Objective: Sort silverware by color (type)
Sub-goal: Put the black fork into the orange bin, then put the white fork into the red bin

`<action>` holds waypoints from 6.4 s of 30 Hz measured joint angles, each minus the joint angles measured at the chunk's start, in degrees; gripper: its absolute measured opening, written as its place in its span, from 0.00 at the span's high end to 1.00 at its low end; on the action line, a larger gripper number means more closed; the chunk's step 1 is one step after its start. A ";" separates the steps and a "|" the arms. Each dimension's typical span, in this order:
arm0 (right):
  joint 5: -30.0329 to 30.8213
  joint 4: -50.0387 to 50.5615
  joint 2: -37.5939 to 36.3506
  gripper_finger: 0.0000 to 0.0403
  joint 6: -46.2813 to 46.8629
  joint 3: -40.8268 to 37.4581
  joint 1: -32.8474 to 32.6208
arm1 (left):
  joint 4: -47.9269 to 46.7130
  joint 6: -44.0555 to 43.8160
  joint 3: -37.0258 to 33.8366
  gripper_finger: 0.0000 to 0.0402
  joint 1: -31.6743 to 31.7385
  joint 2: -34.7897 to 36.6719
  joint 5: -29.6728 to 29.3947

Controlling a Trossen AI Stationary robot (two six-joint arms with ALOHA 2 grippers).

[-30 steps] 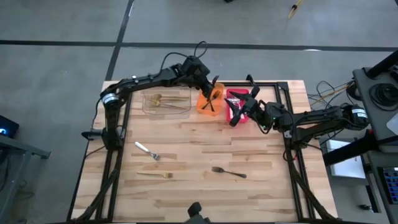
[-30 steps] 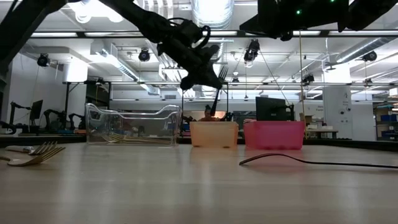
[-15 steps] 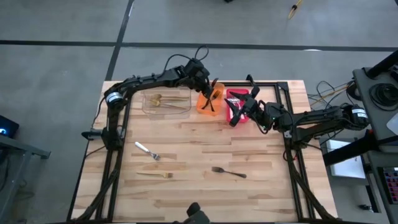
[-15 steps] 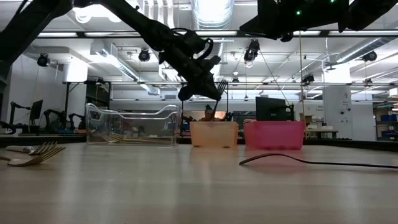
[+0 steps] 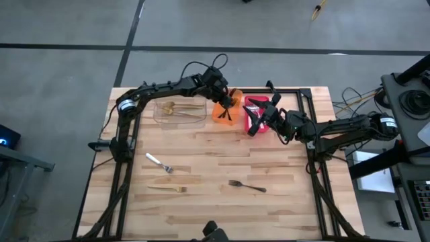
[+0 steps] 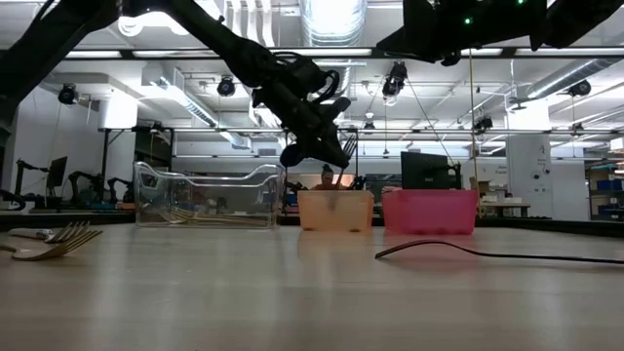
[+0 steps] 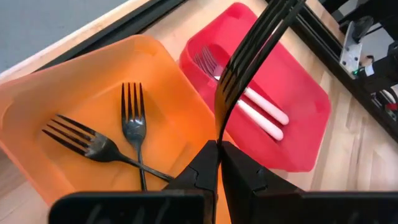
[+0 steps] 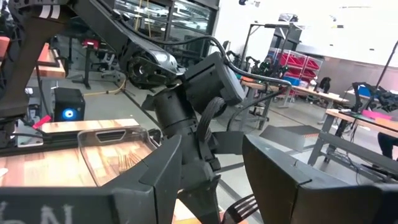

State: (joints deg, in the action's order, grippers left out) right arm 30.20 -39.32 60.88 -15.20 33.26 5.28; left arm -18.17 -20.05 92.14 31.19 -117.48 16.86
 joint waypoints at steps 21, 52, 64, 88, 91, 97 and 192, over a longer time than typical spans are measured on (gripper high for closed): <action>-0.02 0.10 0.00 0.60 -0.46 0.00 0.00 | 0.13 0.66 0.00 1.00 -0.01 -0.37 -1.33; 0.40 1.08 0.00 0.60 -1.29 0.00 0.00 | 0.02 6.03 0.41 0.81 -1.11 1.30 1.72; 1.42 1.39 -0.29 0.60 1.28 -0.02 0.00 | -14.23 19.15 0.04 0.81 -11.15 10.31 -5.60; 1.36 2.83 -0.48 0.60 4.19 -0.02 0.00 | -37.28 18.86 -12.97 0.81 -25.63 29.36 -10.95; 1.36 2.85 -0.48 0.60 4.15 0.13 0.00 | -41.42 17.23 -14.33 0.81 -26.83 29.56 -10.92; 1.36 3.06 -0.48 0.60 4.13 0.58 0.00 | -49.70 14.83 -17.83 0.81 -29.32 29.58 -10.75; 1.33 3.53 -0.48 0.60 0.45 0.85 -0.02 | -19.83 -8.12 -51.71 0.96 -41.85 42.01 -27.89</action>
State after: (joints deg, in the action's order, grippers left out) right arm 31.53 -35.79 60.40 -14.76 34.11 5.26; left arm -38.01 -28.17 40.42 -10.66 -75.46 -11.02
